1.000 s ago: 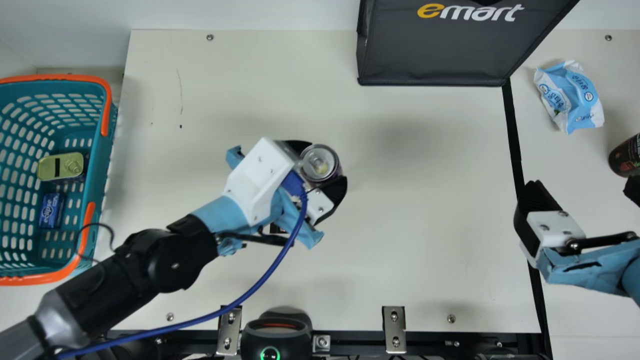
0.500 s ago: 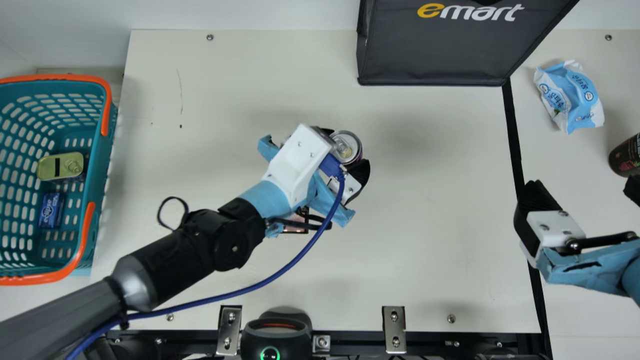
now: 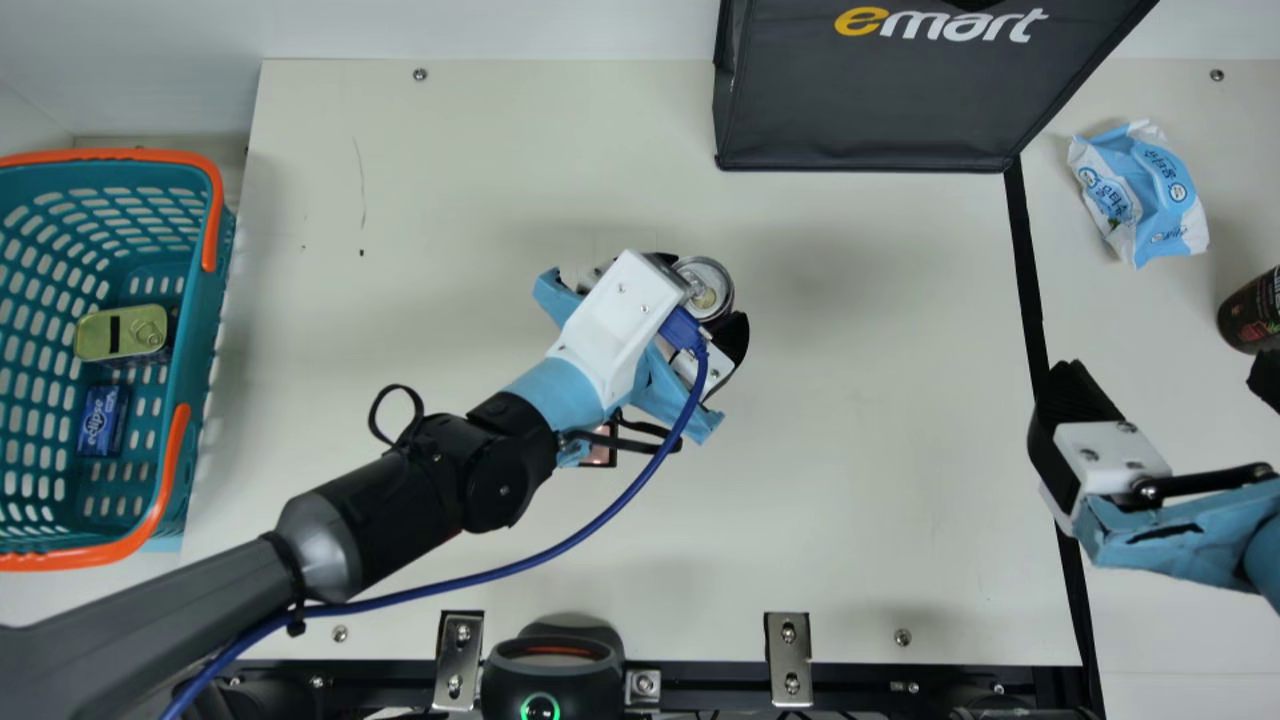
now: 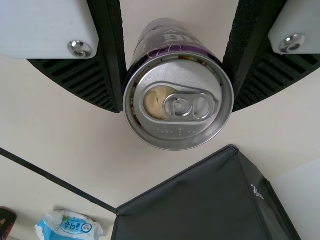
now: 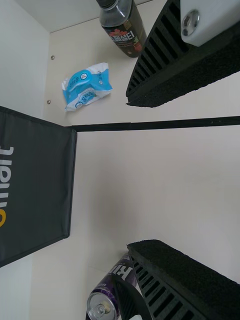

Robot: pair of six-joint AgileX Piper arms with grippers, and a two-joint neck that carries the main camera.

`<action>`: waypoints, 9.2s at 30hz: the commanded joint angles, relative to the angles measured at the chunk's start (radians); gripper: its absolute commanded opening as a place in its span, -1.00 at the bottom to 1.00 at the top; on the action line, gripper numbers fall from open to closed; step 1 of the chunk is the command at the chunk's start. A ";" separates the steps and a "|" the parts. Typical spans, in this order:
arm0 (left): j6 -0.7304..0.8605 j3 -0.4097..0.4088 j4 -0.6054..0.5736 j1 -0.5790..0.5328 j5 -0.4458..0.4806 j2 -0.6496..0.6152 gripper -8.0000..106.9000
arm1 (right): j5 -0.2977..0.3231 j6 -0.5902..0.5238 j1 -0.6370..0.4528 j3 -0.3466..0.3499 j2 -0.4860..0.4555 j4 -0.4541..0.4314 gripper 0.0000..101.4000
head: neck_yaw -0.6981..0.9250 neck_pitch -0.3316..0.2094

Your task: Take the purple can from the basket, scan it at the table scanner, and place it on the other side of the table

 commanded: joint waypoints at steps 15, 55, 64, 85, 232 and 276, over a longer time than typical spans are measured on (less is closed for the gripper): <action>0.018 -0.030 -0.068 -0.011 0.006 0.005 0.51 | 0.000 0.000 0.000 0.000 0.000 0.000 0.87 | 0.002 -0.030; -0.382 0.009 0.573 0.453 0.753 -0.670 0.71 | 0.000 0.000 0.000 0.000 0.000 0.000 0.87 | 0.002 -0.030; -0.528 0.008 0.695 0.479 0.936 -0.836 0.71 | 0.000 0.000 0.000 0.000 0.000 0.000 0.87 | 0.002 -0.030; -0.549 0.120 0.675 0.683 1.057 -1.080 0.71 | 0.000 0.000 0.000 0.000 0.000 0.000 0.87 | 0.002 -0.030; -0.549 0.120 0.675 0.683 1.057 -1.080 0.71 | -0.299 0.504 0.594 -0.064 0.680 -0.235 -1.00 | -0.347 -0.030; -0.549 0.120 0.675 0.683 1.057 -1.080 0.71 | -0.482 -0.054 -0.452 0.156 0.546 0.025 -1.00 | -0.347 -0.030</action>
